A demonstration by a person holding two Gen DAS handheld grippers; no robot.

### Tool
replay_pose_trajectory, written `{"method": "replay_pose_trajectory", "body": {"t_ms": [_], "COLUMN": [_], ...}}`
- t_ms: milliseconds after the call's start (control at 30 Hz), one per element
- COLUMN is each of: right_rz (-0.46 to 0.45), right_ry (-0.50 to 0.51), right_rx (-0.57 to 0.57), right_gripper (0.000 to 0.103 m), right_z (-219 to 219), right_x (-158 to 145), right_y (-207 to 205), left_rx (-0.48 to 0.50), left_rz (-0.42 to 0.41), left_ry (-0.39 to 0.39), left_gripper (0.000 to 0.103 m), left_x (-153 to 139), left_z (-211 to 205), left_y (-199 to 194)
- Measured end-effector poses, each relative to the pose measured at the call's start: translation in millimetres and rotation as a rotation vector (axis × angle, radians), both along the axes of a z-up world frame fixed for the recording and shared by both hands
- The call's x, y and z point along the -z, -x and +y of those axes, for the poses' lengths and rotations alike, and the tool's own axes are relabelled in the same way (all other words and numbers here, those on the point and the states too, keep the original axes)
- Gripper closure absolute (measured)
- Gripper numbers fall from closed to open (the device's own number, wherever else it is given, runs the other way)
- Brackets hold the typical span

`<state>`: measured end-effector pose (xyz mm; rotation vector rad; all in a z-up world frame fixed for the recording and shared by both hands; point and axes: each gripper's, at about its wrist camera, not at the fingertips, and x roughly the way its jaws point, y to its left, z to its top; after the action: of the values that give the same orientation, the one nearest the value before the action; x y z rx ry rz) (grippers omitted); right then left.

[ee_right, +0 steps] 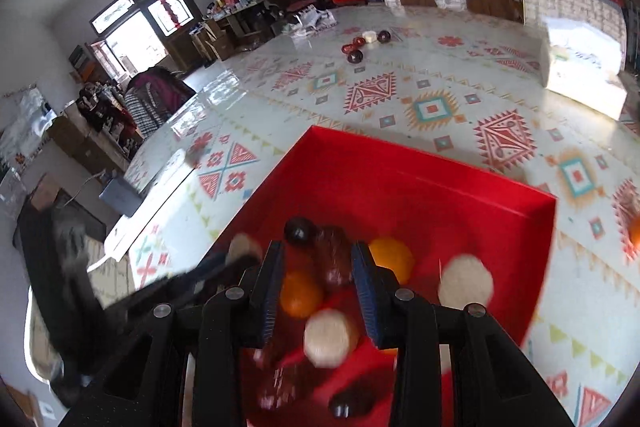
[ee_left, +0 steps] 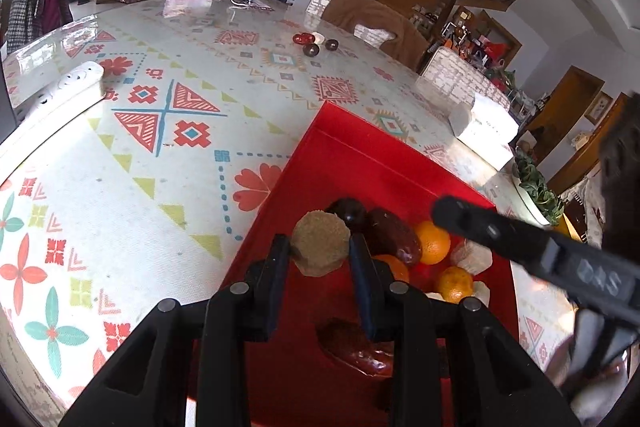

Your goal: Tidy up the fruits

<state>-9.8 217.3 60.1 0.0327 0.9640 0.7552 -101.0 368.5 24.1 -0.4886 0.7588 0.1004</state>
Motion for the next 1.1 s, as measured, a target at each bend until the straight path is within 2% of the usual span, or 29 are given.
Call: {"method": "replay_pose_trajectory", "body": {"t_ms": [67,133,300,400,533,600,700,933,1100], "right_rz": [0.004,0.004,-0.037,-0.028,-0.017,-0.016,-0.021,-0.032,-0.045], "right_ry": [0.003,-0.016,-0.034,-0.060,-0.081,-0.085,-0.086,-0.100,-0.117], "right_rx": [0.017,0.025,0.046,0.076,0.104,0.113,0.126,0.167,0.197], "right_gripper": [0.065,0.065,0.064,0.062,0.062,0.062,0.062,0.061,0.059], "right_z": [5.5,4.8,-5.6,-19.3,-36.2,-43.2,-53.2,-87.6,-114.9], "right_x": [2.6,0.5,-11.4,-14.0,-14.0,-14.0,-14.6,-21.3,-26.4], "right_y": [-9.4,-11.3,-4.9,-3.1,-0.6,3.0,10.7,26.9,40.5], "left_rx": [-0.004,-0.011,-0.010,-0.006,0.001,-0.005,-0.018,-0.005,0.017], "left_rz": [-0.006,-0.018,-0.050,-0.066,-0.071,-0.071,-0.081,-0.111,-0.141], "left_ry": [0.005,0.009,0.013,-0.029,-0.097,-0.143,-0.215,-0.363,-0.440], "left_gripper": [0.073,0.068,0.044,0.031,0.024,0.016,0.013,0.012,0.012], "left_x": [-0.6,-2.5,-13.7,-23.3,-34.0,-40.3,-50.0,-72.5,-86.0], "left_z": [2.3,5.1,2.9,-6.7,-21.3,-29.8,-43.4,-84.8,-115.5], "left_y": [0.6,1.9,4.7,7.9,12.6,15.7,21.7,37.5,47.9]}}
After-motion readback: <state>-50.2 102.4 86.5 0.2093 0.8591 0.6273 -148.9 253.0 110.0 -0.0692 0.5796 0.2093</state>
